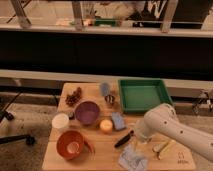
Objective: Place brush in tray
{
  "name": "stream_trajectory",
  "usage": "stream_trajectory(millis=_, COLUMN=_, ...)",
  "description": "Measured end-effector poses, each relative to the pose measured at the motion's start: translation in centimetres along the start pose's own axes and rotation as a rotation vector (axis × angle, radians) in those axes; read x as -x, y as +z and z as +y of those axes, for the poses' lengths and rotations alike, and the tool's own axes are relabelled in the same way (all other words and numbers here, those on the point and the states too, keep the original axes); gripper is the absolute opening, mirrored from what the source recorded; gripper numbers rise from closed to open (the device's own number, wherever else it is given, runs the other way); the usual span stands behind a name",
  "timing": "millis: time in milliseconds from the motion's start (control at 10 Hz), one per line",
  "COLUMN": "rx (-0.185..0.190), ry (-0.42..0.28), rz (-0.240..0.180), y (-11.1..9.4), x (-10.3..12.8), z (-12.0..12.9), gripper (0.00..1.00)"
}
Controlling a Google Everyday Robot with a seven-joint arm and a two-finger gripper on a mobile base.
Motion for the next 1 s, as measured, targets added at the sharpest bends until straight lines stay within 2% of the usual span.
stream_trajectory(millis=400, rx=-0.022, ry=0.007, rz=0.036, y=1.4, x=0.0, z=-1.1, gripper=0.80)
stream_trajectory(millis=1000, rx=-0.034, ry=0.019, rz=0.096, y=2.8, x=-0.7, z=-3.3, gripper=0.80)
